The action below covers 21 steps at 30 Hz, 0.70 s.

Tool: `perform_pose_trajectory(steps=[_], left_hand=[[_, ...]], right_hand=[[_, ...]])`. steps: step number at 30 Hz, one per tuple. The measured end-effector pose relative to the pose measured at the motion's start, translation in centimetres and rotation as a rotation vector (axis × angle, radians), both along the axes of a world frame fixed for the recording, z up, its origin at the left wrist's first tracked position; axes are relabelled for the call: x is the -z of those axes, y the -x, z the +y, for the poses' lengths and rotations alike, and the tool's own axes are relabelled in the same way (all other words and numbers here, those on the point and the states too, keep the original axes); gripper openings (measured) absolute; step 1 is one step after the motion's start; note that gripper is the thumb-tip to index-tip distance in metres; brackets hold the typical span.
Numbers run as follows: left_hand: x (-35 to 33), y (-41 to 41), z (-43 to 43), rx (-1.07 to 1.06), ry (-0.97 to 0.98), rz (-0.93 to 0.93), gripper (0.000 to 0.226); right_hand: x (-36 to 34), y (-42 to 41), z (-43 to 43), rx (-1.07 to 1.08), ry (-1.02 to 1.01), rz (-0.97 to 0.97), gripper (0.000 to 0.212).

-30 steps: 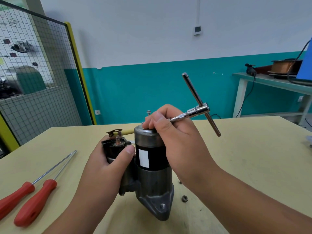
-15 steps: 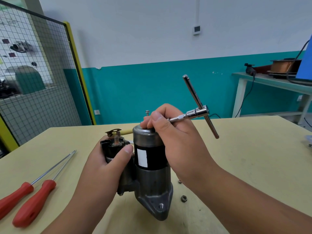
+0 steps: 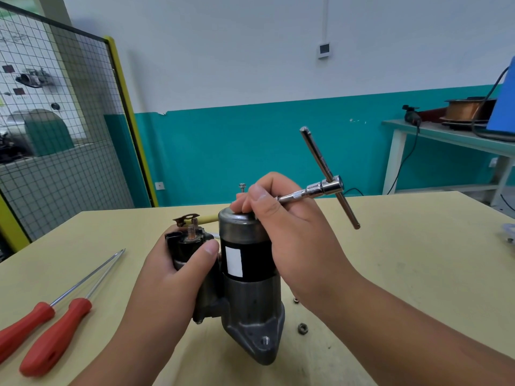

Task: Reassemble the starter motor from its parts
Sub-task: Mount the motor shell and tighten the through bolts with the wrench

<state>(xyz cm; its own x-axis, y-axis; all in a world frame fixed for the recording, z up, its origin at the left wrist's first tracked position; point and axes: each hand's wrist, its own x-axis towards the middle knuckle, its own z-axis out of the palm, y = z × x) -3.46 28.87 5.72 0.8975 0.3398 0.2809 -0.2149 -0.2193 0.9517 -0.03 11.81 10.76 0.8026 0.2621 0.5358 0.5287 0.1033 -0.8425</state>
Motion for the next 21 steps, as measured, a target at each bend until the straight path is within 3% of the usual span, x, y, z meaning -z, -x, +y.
perform_pose_trajectory(steps=[21], left_hand=[[0.17,-0.16,0.12,0.001,0.012,-0.007,0.043]], right_hand=[[0.11,-0.15,0.08,0.006,0.011,-0.018,0.024]])
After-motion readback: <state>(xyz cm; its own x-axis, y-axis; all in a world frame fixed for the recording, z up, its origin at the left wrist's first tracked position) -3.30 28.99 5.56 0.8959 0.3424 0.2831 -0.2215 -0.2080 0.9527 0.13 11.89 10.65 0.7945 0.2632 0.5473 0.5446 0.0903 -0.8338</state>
